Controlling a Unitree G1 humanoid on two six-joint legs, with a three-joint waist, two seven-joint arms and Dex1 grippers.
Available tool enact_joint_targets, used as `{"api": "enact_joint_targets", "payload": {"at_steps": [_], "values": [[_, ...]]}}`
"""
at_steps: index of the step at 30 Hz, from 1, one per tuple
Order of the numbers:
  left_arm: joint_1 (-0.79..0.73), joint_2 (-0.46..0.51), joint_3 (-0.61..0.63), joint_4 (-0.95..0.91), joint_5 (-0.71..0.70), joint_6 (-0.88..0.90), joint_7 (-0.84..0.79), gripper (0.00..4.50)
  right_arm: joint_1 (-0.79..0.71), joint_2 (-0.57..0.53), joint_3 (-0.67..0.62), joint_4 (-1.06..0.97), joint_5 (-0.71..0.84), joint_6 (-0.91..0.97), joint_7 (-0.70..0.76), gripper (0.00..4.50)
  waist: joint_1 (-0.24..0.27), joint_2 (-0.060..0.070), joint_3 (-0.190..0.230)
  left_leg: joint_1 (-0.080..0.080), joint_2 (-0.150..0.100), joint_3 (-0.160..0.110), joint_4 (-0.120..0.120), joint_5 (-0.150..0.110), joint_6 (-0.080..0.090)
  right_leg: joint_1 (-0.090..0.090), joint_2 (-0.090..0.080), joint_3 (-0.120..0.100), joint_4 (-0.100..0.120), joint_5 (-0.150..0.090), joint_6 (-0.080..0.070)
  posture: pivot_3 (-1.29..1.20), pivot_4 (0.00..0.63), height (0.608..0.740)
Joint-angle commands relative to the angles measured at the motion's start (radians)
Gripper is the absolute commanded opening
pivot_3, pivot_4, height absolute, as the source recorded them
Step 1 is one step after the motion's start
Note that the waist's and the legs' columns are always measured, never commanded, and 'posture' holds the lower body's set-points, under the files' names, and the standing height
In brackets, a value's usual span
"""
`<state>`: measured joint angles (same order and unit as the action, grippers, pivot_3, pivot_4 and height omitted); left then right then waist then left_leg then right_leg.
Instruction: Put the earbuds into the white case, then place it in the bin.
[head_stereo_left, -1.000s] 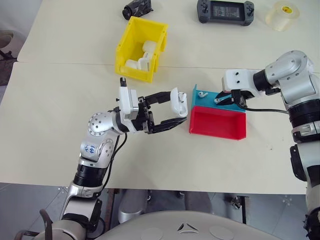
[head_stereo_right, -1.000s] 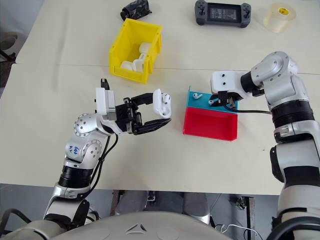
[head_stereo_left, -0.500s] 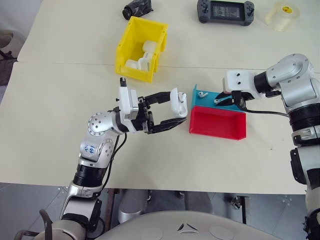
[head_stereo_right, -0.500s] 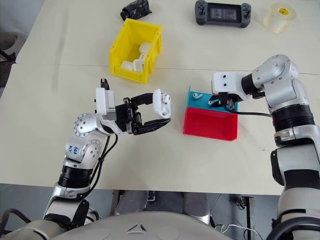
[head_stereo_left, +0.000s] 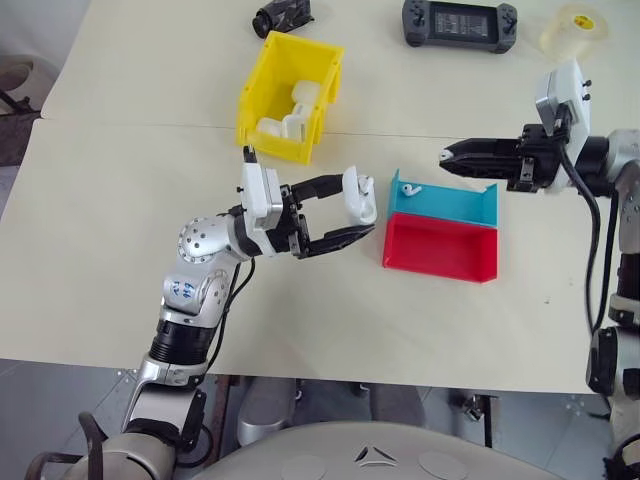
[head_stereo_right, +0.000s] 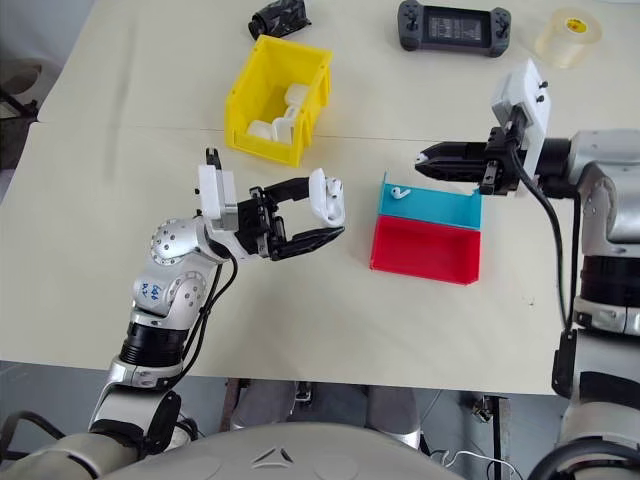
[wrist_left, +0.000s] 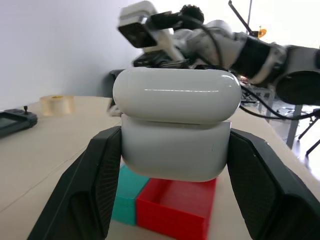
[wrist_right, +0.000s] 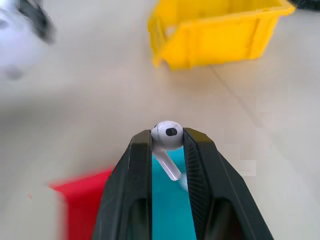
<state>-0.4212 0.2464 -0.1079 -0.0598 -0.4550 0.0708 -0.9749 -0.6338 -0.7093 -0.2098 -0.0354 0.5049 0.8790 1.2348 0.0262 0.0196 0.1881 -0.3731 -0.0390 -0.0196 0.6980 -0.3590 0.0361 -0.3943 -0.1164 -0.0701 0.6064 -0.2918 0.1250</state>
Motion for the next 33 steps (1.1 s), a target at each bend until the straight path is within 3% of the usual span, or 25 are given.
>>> {"api": "enact_joint_targets", "payload": {"at_steps": [1, 7, 12, 22, 33], "values": [[-0.038, -0.017, -0.001, 0.012, 0.010, -0.021, 0.011, 2.78, 0.029, 0.100, -0.154, -0.185, 0.235, 0.235, -0.185, 0.54, -0.003, 0.000, 0.000, 0.000, 0.000, 0.000, 0.000, 0.000, 0.000, 0.000, 0.000, 0.001, 0.000, 0.000, 0.000, 0.00, 0.150, 0.740], [-0.080, -0.040, -0.018, 0.045, 0.026, -0.023, 0.016, 2.78, 0.099, 0.342, -0.317, -0.323, 0.538, 0.398, -0.509, 0.54, -0.001, 0.000, 0.000, 0.001, -0.001, 0.002, -0.001, 0.000, 0.000, -0.002, 0.001, 0.003, 0.004, 0.000, 0.000, 0.00, 0.150, 0.740], [-0.102, -0.051, -0.025, 0.067, 0.044, -0.026, 0.031, 2.78, 0.150, 0.413, -0.307, -0.391, 0.691, 0.379, -0.669, 0.54, -0.002, 0.000, 0.000, 0.000, -0.004, 0.002, -0.001, 0.000, 0.001, -0.003, 0.002, 0.004, 0.006, 0.000, 0.000, 0.00, 0.150, 0.740], [-0.128, -0.081, -0.017, 0.072, 0.030, -0.003, 0.072, 2.78, 0.265, 0.369, -0.219, -0.435, 0.847, 0.284, -0.789, 0.54, -0.004, 0.000, 0.000, 0.001, -0.003, 0.003, -0.001, 0.000, 0.002, -0.004, 0.004, 0.005, 0.006, 0.000, 0.000, 0.00, 0.150, 0.740], [-0.129, -0.098, 0.002, 0.050, -0.007, 0.021, 0.064, 2.78, 0.369, 0.296, -0.114, -0.433, 0.788, 0.138, -0.738, 0.54, -0.002, 0.000, 0.000, 0.000, -0.003, 0.003, -0.001, 0.000, 0.002, -0.004, 0.004, 0.005, 0.005, 0.000, 0.000, 0.00, 0.150, 0.740]]}}
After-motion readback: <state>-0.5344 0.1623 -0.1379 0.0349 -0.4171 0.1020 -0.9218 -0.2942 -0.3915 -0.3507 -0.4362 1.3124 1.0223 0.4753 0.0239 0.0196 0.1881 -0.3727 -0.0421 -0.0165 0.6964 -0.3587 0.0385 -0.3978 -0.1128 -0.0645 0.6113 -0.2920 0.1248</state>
